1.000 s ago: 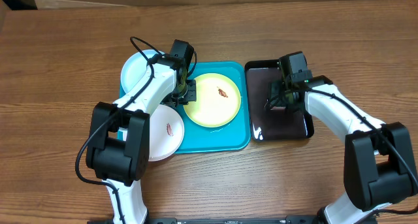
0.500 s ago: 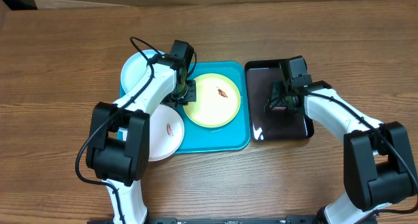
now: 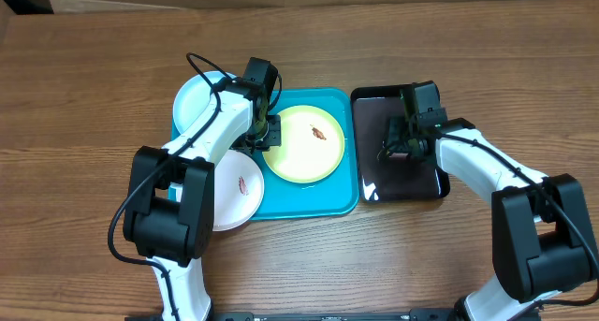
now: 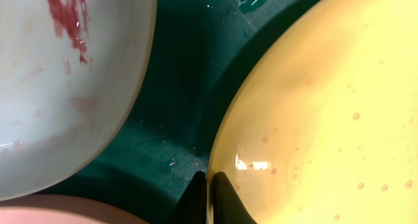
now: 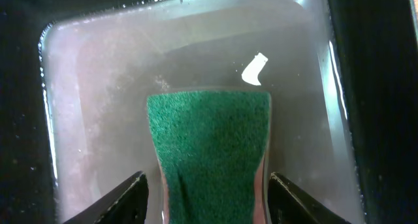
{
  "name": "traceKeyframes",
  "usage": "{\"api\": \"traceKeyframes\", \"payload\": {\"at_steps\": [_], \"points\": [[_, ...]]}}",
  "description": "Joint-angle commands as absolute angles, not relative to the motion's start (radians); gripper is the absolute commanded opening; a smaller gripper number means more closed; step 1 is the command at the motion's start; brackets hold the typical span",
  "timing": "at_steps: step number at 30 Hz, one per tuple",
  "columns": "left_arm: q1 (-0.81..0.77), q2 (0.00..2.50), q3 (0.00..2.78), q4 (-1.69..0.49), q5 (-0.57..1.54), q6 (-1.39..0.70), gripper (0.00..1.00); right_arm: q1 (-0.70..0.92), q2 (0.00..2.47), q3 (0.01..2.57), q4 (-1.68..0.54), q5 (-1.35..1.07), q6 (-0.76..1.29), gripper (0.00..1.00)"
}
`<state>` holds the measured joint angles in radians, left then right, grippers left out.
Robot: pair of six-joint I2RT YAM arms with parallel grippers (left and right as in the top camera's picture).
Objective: Clean dirty plates on tray and stack at the side
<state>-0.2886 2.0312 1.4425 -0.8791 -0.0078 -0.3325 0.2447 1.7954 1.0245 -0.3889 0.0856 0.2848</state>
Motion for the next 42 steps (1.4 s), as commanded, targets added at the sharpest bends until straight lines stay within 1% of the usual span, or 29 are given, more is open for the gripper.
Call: {"api": "traceKeyframes", "payload": {"at_steps": [1, 12, 19, 25, 27, 32, 34, 35, 36, 38, 42], "points": [[-0.291, 2.042, 1.454, -0.888, 0.001, -0.311, 0.06, 0.252, 1.798, 1.016, -0.375, 0.085, 0.289, 0.55], [-0.291, 2.042, 1.454, -0.892, 0.001, -0.311, 0.06, 0.252, 1.798, 1.012, -0.381, 0.085, 0.289, 0.54], [-0.291, 2.042, 1.454, -0.893, 0.001, -0.311, 0.06, 0.252, 1.798, 0.966, -0.326, 0.085, 0.29, 0.53], [-0.291, 2.042, 1.454, -0.893, 0.001, -0.311, 0.07, 0.252, 1.798, 0.967, -0.306, 0.085, 0.289, 0.45], [-0.291, 2.042, 1.454, -0.893, 0.001, -0.311, 0.07, 0.252, 1.798, 0.967, -0.292, 0.085, 0.289, 0.45], [-0.291, 2.042, 1.454, -0.893, 0.001, -0.311, 0.07, 0.252, 1.798, 0.968, -0.271, 0.085, 0.289, 0.47], [-0.291, 2.042, 1.454, -0.893, 0.001, -0.311, 0.07, 0.252, 1.798, 0.968, -0.272, 0.084, 0.289, 0.54], [-0.291, 2.042, 1.454, -0.893, 0.001, -0.311, 0.08, 0.252, 1.798, 0.968, -0.274, 0.085, 0.289, 0.59], [-0.291, 2.042, 1.454, -0.893, 0.001, -0.311, 0.08, 0.252, 1.798, 0.968, -0.276, 0.085, 0.289, 0.61], [-0.291, 2.042, 1.454, -0.893, 0.001, -0.311, 0.08, 0.252, 1.798, 0.968, -0.278, 0.085, 0.289, 0.61], [-0.291, 2.042, 1.454, -0.893, 0.001, -0.311, 0.08, 0.252, 1.798, 0.968, -0.278, 0.085, 0.289, 0.56]]}}
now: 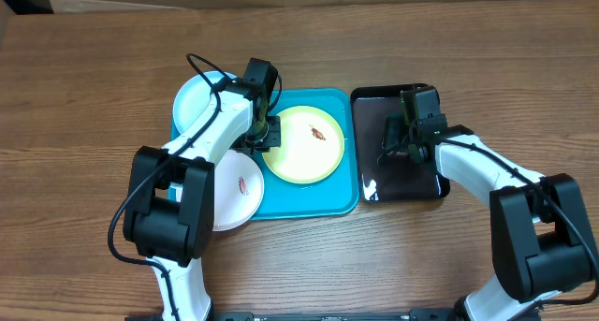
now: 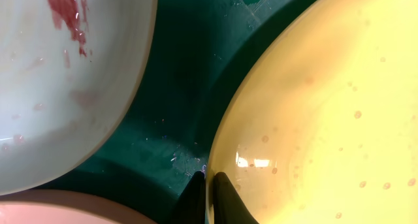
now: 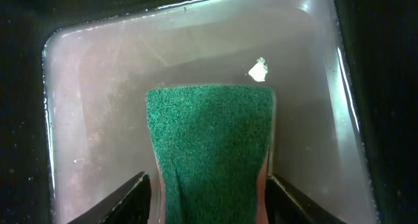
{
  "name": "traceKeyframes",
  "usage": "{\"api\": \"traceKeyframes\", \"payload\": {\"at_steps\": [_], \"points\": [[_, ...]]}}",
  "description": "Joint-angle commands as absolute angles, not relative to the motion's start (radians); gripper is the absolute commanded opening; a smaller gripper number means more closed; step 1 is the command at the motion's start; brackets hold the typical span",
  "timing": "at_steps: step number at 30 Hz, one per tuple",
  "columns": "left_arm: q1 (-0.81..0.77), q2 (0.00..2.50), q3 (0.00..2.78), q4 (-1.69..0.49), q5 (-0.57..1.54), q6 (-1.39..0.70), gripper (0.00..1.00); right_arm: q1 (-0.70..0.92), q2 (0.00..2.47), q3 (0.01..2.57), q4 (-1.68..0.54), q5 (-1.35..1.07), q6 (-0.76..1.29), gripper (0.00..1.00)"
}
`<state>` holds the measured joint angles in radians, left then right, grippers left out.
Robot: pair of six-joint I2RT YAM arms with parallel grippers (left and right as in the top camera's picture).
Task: Clean dirty plates on tray and stack at the side
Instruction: 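Rub the green sponge around the black tray with the right gripper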
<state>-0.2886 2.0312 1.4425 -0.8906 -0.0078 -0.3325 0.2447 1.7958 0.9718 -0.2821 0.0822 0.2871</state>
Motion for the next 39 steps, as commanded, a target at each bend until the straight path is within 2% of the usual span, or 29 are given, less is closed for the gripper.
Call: {"api": "traceKeyframes", "payload": {"at_steps": [1, 11, 13, 14, 15, 18, 19, 20, 25, 32, 39], "points": [[-0.291, 2.042, 1.454, -0.893, 0.001, -0.311, 0.08, 0.252, 1.798, 0.968, -0.278, 0.085, 0.289, 0.54], [-0.291, 2.042, 1.454, -0.892, 0.001, -0.311, 0.1, 0.252, 1.798, 0.968, -0.285, 0.085, 0.289, 0.5], [-0.291, 2.042, 1.454, -0.893, 0.001, -0.311, 0.1, 0.252, 1.798, 0.968, -0.286, 0.085, 0.289, 0.47], [-0.291, 2.042, 1.454, -0.893, 0.001, -0.311, 0.1, 0.252, 1.798, 0.968, -0.288, 0.085, 0.289, 0.44], [-0.291, 2.042, 1.454, -0.893, 0.001, -0.311, 0.11, 0.252, 1.798, 0.968, -0.29, 0.085, 0.289, 0.36], [-0.291, 2.042, 1.454, -0.893, 0.001, -0.311, 0.14, 0.252, 1.797, 0.968, -0.301, 0.084, 0.289, 0.05], [-0.291, 2.042, 1.454, -0.894, 0.001, -0.311, 0.17, 0.252, 1.79, 0.973, -0.305, 0.084, 0.289, 0.04], [-0.291, 2.042, 1.454, -0.894, 0.001, -0.311, 0.22, 0.252, 1.78, 0.985, -0.316, 0.085, 0.287, 0.04], [-0.291, 2.042, 1.454, -0.893, 0.001, -0.311, 0.33, 0.252, 1.65, 1.119, -0.473, 0.086, 0.224, 0.04], [-0.291, 2.042, 1.454, -0.897, 0.001, -0.311, 0.36, 0.252, 1.525, 1.199, -0.684, 0.084, 0.202, 0.04], [-0.291, 2.042, 1.454, -0.897, 0.001, -0.311, 0.39, 0.256, 1.567, 1.176, -0.822, 0.033, 0.205, 0.04]]}}
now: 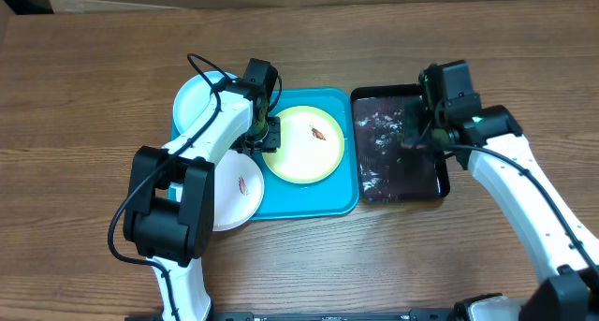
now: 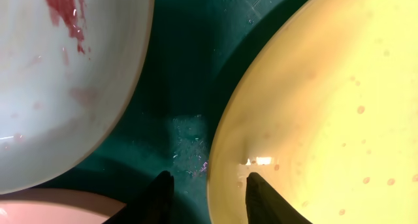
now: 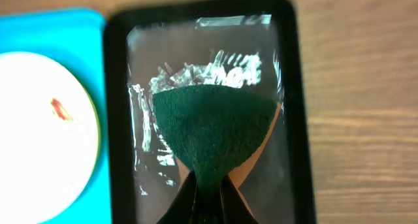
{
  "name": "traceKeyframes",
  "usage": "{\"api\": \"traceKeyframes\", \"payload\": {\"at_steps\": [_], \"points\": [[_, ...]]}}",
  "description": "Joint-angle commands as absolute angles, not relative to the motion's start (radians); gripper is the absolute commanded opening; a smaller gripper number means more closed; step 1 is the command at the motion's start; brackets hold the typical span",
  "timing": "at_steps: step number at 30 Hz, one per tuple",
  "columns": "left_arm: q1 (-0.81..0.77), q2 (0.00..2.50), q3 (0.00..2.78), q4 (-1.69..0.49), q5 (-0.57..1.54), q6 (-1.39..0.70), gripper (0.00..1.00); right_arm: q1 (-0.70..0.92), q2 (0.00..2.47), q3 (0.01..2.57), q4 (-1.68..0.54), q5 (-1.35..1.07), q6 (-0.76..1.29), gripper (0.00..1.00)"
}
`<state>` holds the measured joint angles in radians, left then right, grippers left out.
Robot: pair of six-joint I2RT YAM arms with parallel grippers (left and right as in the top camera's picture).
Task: Clean dirty plates on tray and stack at the side
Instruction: 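Rub the green sponge around the black tray with the right gripper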
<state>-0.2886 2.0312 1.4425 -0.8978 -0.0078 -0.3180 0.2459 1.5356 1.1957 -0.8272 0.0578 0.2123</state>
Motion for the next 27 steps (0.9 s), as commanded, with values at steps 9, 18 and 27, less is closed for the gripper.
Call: {"api": "traceKeyframes", "payload": {"at_steps": [9, 18, 27], "points": [[-0.291, 2.042, 1.454, -0.901, 0.001, -0.315, 0.39, 0.258, 1.681, 1.021, -0.653, 0.027, 0.205, 0.04], [-0.291, 2.042, 1.454, -0.901, 0.001, -0.315, 0.4, 0.258, 1.725, 1.02, -0.645, 0.019, 0.208, 0.65], [-0.291, 2.042, 1.454, -0.903, 0.001, -0.315, 0.4, 0.258, 1.725, 1.02, -0.702, -0.002, 0.209, 0.62]]}}
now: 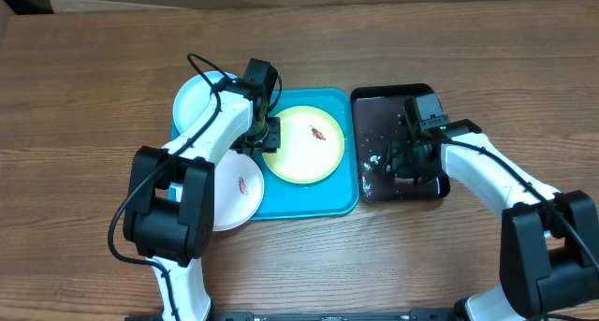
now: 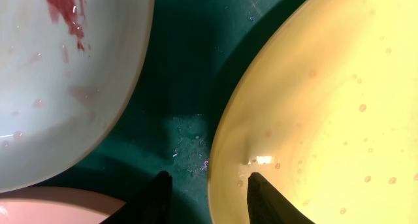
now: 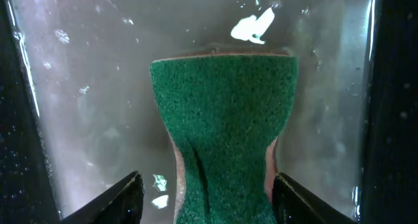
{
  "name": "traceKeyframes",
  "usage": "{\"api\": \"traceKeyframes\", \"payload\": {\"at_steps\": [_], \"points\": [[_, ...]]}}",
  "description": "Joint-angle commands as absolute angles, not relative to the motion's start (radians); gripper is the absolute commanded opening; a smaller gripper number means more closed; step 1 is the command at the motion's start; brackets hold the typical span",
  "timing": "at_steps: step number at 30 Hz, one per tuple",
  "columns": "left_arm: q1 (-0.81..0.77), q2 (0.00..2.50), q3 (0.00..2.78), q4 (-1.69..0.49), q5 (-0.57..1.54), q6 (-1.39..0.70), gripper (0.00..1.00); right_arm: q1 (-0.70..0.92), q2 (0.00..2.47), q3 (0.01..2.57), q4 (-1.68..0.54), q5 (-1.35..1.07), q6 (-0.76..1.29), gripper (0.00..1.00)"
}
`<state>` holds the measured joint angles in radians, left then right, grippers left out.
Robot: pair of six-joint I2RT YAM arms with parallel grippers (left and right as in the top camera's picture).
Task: Clean dirty plates on tray and stack at the side
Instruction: 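Rub the green sponge around the black tray with the right gripper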
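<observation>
A yellow plate [image 1: 303, 143] with a red smear lies on the teal tray [image 1: 318, 201]. My left gripper [image 1: 265, 134] stands open at the plate's left rim; in the left wrist view its fingertips [image 2: 160, 196] straddle the rim of the yellow plate [image 2: 326, 106]. A pale plate [image 2: 59, 87] with a red stain and a pink plate [image 1: 234, 192] overlap the tray's left side. My right gripper [image 1: 409, 157] is open, low in the black tub [image 1: 398, 197]. The green sponge [image 3: 222, 159] lies in the water between its fingers, free on both sides.
The pale plate [image 1: 195, 101] hangs over the tray's back left edge and the pink one over its front left corner. The tub of cloudy water sits right beside the tray. Bare wooden table [image 1: 94, 59] surrounds both.
My right gripper was shut on the sponge, raised above the tub. Now it is down in the water, open, with the sponge released between its fingers. The left gripper has stayed open at the yellow rim.
At first my left gripper pinched the yellow plate's rim while the right stood open around the sponge in the tub. Both were the same a moment later. Then the left had opened and the right held the sponge up. Now the sponge is back in the water.
</observation>
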<state>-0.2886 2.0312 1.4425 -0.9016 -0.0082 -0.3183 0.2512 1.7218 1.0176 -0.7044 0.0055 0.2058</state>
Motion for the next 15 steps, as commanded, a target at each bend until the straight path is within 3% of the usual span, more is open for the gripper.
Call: {"api": "traceKeyframes", "payload": {"at_steps": [1, 5, 10, 15], "points": [[-0.291, 2.042, 1.454, -0.903, 0.001, -0.315, 0.4, 0.258, 1.725, 1.02, -0.696, -0.002, 0.209, 0.6], [-0.291, 2.042, 1.454, -0.904, 0.001, -0.315, 0.4, 0.258, 1.725, 1.02, -0.683, -0.002, 0.209, 0.58], [-0.291, 2.042, 1.454, -0.904, 0.001, -0.315, 0.4, 0.258, 1.734, 1.004, -0.625, 0.004, 0.209, 0.47], [-0.291, 2.042, 1.454, -0.905, 0.001, -0.315, 0.4, 0.258, 1.757, 0.963, -0.585, 0.017, 0.21, 0.45]]}}
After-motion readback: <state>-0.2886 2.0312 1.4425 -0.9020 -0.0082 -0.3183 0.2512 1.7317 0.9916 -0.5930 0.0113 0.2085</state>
